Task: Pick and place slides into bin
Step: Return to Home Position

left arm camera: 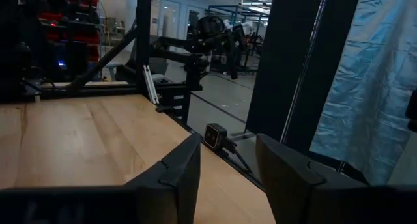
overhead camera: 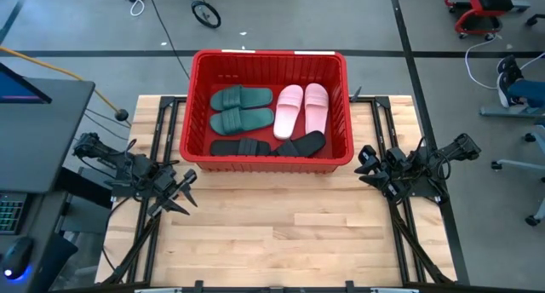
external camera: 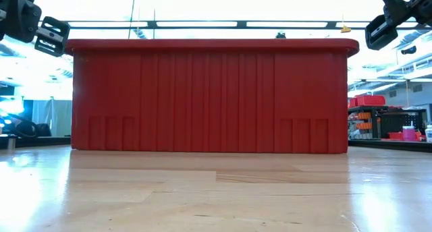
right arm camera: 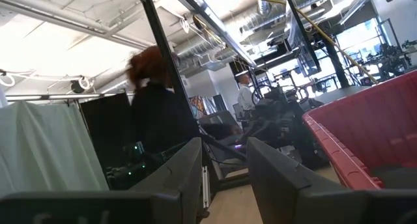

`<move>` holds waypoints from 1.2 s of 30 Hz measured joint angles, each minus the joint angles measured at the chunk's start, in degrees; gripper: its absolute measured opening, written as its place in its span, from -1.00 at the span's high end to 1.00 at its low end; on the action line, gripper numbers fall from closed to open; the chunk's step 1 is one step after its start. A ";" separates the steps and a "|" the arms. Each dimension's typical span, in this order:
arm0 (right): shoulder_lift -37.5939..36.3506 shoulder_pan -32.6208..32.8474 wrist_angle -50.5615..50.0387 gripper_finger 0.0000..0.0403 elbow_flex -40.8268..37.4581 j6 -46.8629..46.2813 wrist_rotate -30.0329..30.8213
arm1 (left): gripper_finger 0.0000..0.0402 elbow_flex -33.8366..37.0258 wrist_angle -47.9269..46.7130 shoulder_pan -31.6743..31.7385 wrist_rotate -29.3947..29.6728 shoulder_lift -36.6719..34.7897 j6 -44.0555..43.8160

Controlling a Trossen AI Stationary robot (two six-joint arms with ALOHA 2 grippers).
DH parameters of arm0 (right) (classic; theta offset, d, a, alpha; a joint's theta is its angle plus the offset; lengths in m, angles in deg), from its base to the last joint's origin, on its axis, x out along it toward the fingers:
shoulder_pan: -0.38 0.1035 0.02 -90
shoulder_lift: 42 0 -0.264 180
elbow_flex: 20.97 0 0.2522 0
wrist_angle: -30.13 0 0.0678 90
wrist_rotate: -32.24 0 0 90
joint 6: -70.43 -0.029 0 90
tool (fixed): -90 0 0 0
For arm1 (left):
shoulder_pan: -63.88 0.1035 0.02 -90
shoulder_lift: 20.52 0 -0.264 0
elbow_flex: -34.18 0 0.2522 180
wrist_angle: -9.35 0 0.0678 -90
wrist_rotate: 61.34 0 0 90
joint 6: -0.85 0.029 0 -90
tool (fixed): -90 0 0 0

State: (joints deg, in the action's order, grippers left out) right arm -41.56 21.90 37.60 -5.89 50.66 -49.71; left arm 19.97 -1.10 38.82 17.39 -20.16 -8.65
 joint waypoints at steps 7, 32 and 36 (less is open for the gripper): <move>-0.02 0.00 0.00 0.36 0.00 0.00 0.00 | 0.23 0.01 -0.02 0.00 0.00 0.00 0.00; 0.01 0.00 0.00 0.36 0.00 0.00 0.02 | 0.22 0.04 -0.04 0.00 -0.03 0.00 0.01; 0.01 -0.01 -0.02 0.36 0.00 0.00 0.00 | 0.25 0.04 -0.04 0.00 -0.04 0.00 0.00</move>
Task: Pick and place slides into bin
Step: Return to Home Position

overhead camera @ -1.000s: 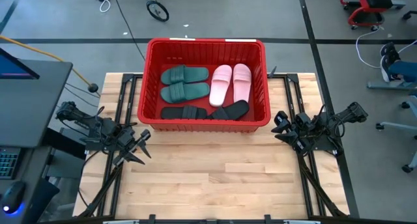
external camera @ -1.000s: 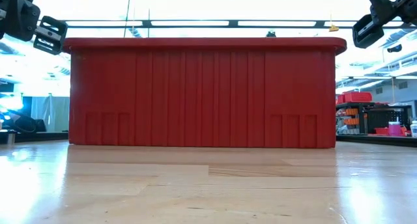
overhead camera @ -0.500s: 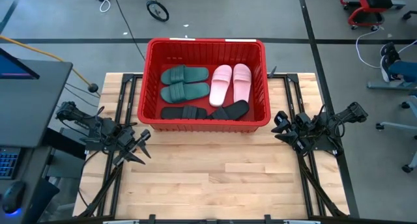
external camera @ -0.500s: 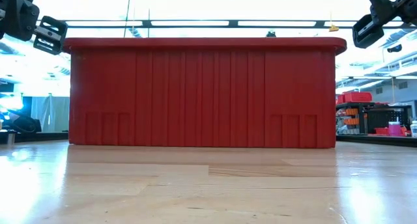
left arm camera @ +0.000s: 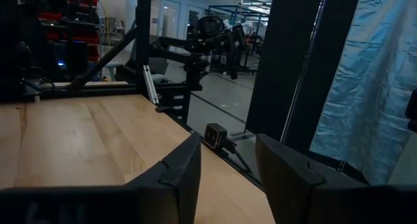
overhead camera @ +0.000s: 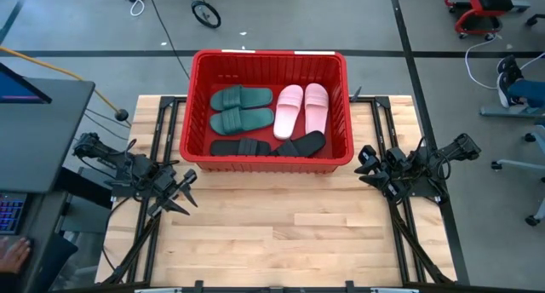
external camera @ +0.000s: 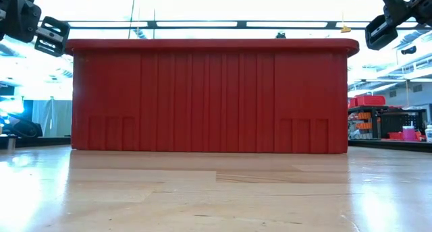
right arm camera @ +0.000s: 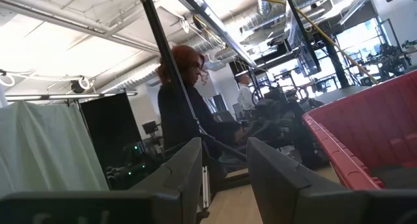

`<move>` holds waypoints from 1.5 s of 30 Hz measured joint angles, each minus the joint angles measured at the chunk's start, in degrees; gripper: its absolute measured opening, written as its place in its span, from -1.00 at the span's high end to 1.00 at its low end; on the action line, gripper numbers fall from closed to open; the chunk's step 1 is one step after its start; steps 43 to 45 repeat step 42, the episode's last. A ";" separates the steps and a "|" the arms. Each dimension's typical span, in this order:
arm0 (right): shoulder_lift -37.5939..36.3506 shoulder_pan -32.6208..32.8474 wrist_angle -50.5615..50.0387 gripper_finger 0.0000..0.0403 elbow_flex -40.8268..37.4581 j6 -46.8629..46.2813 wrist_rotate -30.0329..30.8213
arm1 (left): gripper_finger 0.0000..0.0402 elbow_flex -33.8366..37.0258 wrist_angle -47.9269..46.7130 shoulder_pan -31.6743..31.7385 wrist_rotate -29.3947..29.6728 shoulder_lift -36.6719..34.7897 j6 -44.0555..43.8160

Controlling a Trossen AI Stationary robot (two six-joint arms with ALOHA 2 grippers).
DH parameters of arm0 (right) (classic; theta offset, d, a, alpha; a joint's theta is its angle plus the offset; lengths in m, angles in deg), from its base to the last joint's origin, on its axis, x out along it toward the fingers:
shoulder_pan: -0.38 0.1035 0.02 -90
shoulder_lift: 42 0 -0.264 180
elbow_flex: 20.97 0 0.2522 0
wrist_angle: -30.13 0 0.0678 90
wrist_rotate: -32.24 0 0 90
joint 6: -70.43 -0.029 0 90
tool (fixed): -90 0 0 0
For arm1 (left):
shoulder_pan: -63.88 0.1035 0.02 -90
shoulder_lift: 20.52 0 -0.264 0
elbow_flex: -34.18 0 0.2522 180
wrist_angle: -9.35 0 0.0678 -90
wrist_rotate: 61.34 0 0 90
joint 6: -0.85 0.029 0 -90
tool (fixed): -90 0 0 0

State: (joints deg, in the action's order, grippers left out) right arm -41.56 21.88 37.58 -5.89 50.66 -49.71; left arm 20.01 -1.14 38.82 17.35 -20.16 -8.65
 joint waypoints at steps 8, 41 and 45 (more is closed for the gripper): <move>0.00 0.00 0.02 0.36 0.00 0.00 0.00 | 0.28 0.00 0.00 0.00 0.00 0.00 0.00; 0.00 0.00 0.01 0.36 0.00 0.00 0.00 | 0.21 0.01 0.00 0.00 0.00 0.00 0.00; -0.01 0.01 0.01 0.36 0.01 0.00 0.01 | 0.22 0.01 0.00 0.00 0.00 0.00 0.00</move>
